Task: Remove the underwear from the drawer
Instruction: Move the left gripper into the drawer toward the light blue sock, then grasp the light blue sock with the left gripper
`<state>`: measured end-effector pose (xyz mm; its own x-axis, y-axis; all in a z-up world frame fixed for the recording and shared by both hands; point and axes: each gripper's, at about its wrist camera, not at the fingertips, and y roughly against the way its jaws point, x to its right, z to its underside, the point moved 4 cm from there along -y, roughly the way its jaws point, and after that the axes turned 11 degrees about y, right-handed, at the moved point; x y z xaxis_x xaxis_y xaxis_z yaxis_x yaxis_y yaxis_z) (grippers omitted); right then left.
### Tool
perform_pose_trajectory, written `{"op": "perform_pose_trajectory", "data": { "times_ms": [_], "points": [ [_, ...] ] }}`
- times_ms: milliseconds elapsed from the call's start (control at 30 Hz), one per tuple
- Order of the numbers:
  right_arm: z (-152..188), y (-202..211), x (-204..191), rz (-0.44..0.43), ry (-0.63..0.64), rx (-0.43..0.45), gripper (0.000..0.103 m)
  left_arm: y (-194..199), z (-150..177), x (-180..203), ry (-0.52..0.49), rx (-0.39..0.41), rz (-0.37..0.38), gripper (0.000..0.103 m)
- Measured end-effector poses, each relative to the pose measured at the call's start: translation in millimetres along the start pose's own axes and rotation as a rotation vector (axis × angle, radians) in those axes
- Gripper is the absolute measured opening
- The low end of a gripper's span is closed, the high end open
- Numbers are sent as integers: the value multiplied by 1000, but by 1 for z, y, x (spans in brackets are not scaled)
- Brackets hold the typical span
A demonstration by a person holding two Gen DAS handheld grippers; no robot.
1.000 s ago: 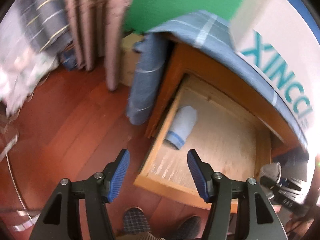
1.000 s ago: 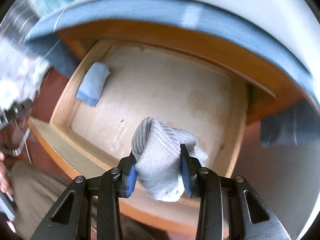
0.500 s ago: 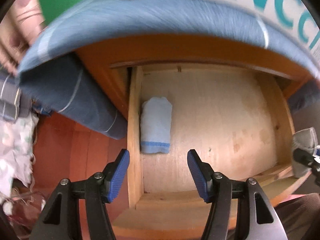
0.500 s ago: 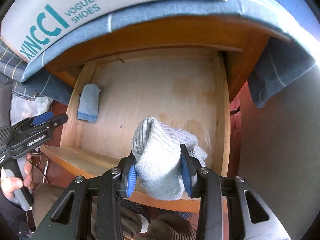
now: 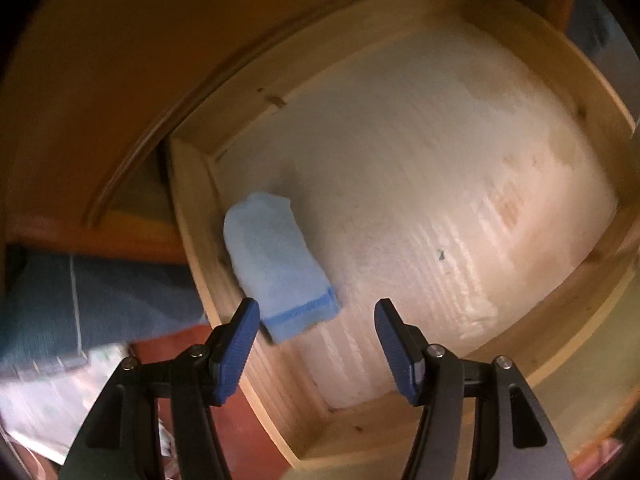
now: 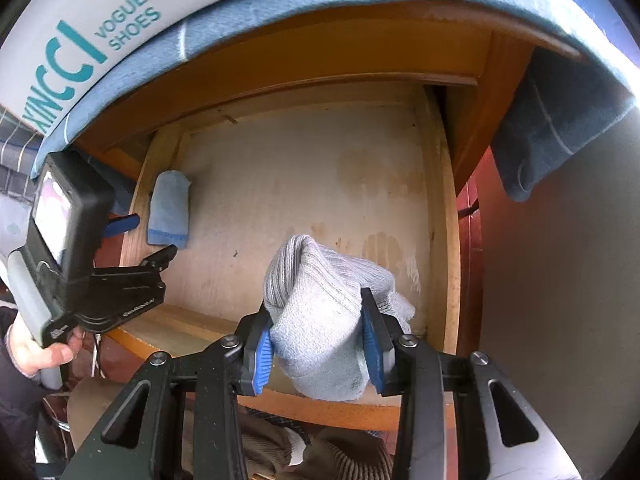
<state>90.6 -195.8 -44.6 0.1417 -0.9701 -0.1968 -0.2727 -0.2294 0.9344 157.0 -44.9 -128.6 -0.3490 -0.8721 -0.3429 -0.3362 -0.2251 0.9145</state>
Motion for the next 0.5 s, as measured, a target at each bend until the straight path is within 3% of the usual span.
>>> {"op": "perform_pose_trajectory", "data": {
  "times_ms": [100,233,500],
  "points": [
    [0,0,0,13,-2,0,35,-10,0,2,-67,-7,0,61],
    [-2,-1,-3,27,6,-3,35,-18,1,5,-188,17,-58,61],
    [-4,-5,-9,36,22,-8,35,-29,-3,0,-321,57,-26,61]
  ]
}}
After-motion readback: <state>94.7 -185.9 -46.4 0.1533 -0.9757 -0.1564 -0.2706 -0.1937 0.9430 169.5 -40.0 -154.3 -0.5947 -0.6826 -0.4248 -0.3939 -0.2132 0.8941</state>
